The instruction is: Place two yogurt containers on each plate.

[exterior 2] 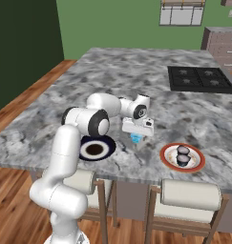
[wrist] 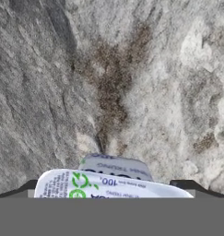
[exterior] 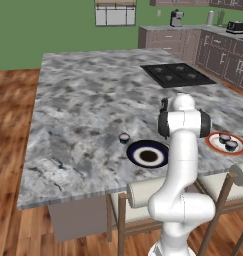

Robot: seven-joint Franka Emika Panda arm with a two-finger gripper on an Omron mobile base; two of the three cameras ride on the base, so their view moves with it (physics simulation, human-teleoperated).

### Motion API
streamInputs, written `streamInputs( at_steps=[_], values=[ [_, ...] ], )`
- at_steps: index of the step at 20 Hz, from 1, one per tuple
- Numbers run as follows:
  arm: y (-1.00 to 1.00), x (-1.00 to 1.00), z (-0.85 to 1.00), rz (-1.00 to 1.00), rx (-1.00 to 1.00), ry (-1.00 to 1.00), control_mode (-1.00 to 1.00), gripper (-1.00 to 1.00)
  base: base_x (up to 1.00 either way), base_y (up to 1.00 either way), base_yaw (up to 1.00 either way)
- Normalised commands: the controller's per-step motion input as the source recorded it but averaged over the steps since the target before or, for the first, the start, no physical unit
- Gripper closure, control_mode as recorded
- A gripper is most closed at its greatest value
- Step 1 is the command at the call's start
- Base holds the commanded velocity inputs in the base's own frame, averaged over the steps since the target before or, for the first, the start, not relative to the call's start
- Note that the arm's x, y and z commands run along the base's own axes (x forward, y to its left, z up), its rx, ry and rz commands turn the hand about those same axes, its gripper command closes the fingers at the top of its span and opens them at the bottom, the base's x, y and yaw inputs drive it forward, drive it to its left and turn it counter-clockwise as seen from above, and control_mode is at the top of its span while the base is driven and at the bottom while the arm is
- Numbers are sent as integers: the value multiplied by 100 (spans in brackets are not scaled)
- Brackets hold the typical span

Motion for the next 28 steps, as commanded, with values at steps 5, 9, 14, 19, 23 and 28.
streamInputs(
  at_steps=[5,9,14,19,23,28],
  values=[
    [0,0,0,0,0,0,-100,100,0,0,0],
    [0,0,0,0,0,0,-100,100,0,0,0],
    [19,-21,2,0,-2,0,-100,100,0,0,0],
    [54,-85,46,0,0,0,-100,100,0,0,0],
    [58,-93,82,0,2,6,-100,100,0,0,0],
    [88,-77,60,1,0,11,-100,100,0,0,0]
  ],
)
